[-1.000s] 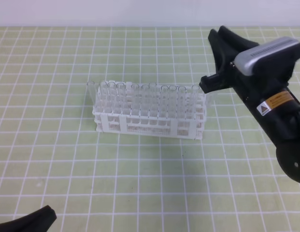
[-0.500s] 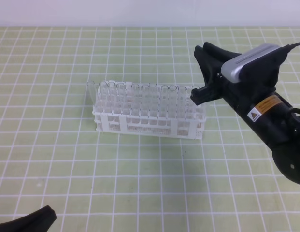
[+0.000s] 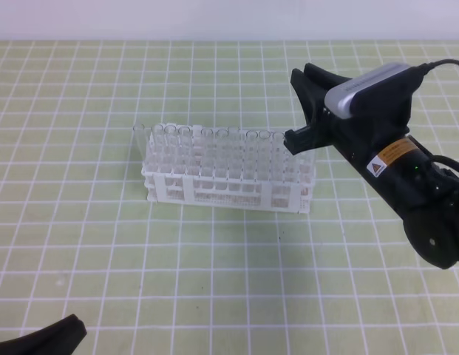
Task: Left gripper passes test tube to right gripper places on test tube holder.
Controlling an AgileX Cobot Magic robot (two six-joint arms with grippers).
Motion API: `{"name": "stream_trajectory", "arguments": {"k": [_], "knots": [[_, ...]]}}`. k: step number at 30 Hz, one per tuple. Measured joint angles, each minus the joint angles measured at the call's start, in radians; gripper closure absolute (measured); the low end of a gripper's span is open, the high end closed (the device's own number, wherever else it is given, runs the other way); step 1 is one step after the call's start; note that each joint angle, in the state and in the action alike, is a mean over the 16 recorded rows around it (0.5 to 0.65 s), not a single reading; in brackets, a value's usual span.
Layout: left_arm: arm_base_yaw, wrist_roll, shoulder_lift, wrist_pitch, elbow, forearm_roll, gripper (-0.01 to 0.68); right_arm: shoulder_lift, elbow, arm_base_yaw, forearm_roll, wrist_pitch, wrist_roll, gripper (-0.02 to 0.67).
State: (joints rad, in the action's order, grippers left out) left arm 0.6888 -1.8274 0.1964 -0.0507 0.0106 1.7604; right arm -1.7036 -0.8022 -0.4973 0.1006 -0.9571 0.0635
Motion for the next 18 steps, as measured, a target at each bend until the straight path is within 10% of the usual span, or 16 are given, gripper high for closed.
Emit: {"name": "stream_trajectory", "arguments": {"k": [18], "knots": [[0.0, 0.0, 0.0, 0.0, -0.001, -0.002, 0.675, -0.05, -0.023, 0.0, -0.011, -0.017, -0.032, 0.564]]}}
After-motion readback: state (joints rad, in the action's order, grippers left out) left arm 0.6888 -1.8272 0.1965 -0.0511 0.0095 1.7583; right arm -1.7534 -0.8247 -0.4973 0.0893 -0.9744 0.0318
